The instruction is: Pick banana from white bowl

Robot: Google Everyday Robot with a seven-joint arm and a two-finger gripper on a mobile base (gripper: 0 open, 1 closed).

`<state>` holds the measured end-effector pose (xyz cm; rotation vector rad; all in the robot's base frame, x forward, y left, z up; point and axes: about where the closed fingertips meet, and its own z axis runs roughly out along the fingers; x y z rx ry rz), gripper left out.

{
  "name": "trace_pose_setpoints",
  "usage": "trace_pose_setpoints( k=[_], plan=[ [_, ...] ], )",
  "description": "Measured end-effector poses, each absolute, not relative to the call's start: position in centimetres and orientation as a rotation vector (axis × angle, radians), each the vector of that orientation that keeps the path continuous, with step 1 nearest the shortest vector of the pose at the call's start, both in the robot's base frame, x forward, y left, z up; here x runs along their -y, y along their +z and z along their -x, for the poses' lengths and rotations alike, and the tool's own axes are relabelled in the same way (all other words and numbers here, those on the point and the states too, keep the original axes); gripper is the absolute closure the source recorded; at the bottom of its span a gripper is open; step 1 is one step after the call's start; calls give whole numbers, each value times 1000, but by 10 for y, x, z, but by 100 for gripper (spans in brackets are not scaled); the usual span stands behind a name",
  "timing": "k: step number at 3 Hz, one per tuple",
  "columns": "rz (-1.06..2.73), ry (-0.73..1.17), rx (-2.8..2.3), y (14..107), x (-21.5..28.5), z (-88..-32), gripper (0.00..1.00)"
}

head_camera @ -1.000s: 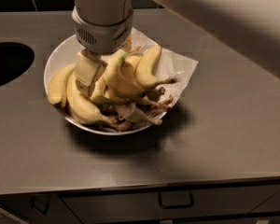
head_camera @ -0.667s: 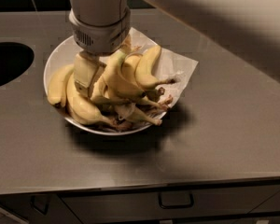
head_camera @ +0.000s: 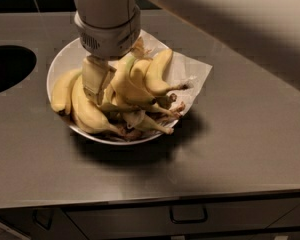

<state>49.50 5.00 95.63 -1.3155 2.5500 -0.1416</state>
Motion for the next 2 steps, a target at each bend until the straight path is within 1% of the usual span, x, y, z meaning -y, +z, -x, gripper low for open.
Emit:
trace_pose_setpoints(
  k=[2],
  plan=[
    [1196, -168, -2589, 962, -26, -489, 23]
  ],
)
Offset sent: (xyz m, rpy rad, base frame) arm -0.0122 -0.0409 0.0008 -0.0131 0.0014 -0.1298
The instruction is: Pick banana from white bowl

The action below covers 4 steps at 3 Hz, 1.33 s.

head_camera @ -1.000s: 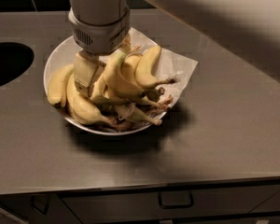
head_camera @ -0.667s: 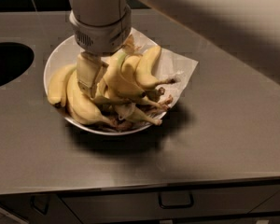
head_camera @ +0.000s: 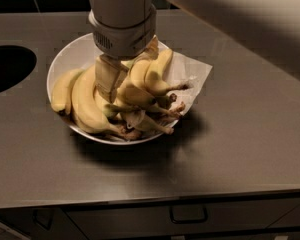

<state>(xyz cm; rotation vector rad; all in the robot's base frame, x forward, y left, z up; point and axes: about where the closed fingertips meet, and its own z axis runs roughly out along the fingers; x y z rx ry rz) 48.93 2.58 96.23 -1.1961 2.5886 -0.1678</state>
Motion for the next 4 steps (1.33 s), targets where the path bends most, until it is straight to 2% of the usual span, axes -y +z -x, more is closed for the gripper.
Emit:
trace_pose_setpoints(
  k=[3, 4],
  plan=[
    [1214, 12, -2637, 937, -26, -489, 26],
    [1230, 21, -2637, 938, -31, -491, 40]
  ],
)
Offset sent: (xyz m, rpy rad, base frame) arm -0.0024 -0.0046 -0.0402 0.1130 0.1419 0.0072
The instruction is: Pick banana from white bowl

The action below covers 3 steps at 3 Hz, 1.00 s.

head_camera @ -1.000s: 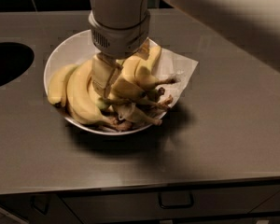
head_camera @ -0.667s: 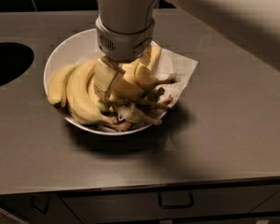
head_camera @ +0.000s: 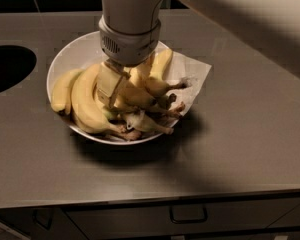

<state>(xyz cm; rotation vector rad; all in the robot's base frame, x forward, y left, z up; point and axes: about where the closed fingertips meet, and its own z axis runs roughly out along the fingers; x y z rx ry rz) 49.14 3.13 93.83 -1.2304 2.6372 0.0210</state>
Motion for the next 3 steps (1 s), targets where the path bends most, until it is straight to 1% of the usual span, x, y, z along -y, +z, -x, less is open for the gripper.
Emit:
trace_pose_setpoints(
  k=[1, 3],
  plan=[
    [1262, 15, -2634, 940, -41, -496, 56],
    [1262, 15, -2633, 940, -41, -496, 98]
  ],
)
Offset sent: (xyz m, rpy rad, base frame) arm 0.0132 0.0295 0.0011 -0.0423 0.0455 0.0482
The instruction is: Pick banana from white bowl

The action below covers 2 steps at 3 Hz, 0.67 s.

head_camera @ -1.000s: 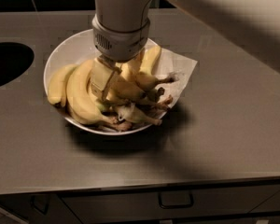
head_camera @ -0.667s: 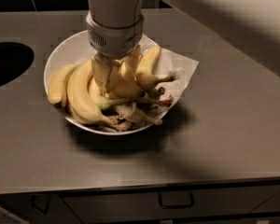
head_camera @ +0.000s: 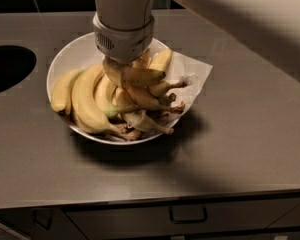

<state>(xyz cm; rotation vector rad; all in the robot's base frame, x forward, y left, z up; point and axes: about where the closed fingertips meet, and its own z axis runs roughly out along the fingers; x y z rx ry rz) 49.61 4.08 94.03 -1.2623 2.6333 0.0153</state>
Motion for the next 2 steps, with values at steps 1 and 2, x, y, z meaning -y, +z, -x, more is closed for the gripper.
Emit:
trace_pose_setpoints(
  k=[1, 2],
  plan=[
    [1282, 28, -2608, 944, -43, -496, 100],
    [1350, 98, -2519, 969, -33, -483, 100]
  ],
)
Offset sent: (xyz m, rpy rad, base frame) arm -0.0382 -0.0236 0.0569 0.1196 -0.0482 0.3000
